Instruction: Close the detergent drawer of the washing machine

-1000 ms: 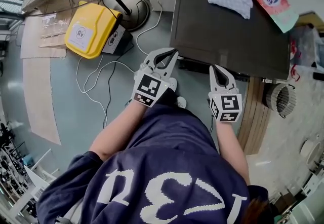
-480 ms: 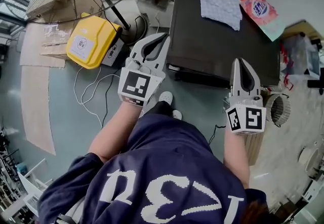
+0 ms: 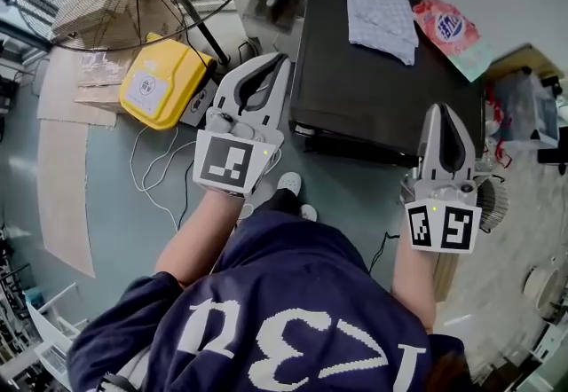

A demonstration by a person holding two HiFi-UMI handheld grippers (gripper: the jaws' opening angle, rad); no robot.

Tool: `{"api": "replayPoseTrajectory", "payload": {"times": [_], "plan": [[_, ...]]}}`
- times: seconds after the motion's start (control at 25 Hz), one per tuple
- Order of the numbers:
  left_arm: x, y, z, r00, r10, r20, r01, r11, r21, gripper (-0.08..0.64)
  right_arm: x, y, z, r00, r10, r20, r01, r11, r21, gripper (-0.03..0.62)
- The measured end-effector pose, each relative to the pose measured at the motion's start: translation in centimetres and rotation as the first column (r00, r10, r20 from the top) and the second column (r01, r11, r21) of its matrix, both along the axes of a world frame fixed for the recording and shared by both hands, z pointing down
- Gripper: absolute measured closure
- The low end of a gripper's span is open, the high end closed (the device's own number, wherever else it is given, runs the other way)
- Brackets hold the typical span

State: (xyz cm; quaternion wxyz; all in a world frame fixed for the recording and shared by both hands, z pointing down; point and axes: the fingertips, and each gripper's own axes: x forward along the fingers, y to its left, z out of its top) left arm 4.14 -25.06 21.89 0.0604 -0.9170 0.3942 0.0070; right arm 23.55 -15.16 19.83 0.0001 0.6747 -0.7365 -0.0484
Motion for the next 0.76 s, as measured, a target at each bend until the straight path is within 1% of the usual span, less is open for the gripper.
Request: {"api": "replayPoseTrajectory", "payload": {"times": [0.2, 0.4, 0.52, 0.76], "plan": [[-0.1, 0.3, 0.4, 1.0, -0.015, 0.011, 0.015, 1.0, -0.008, 0.541, 0.3, 0.3, -0.5, 1.0, 0.0, -0.002, 0.001, 1.0, 0.027, 0.578], [-0.3, 0.5, 1.2, 0.999, -0.029, 0.029, 0.029, 0.999, -0.015, 0.541, -0.1, 0.6, -0.2, 0.999, -0.018, -0.049, 0.019, 0.999, 0.031, 0.578], [-0.5, 1.0, 1.1, 0.998, -0.041, 0.043, 0.041, 0.999, 0.006, 0.541, -0.2, 0.8, -0.2, 0.998, -0.02, -0.052, 0.021, 0.999, 0.033, 0.578], [0.0, 1.9, 0.9, 0.999, -0.024, 0.033, 0.024, 1.0, 0.008, 0.541, 0.0, 1.2, -0.5, 0.998, -0.021, -0.052, 0.023, 0.999, 0.038, 0.578]]}}
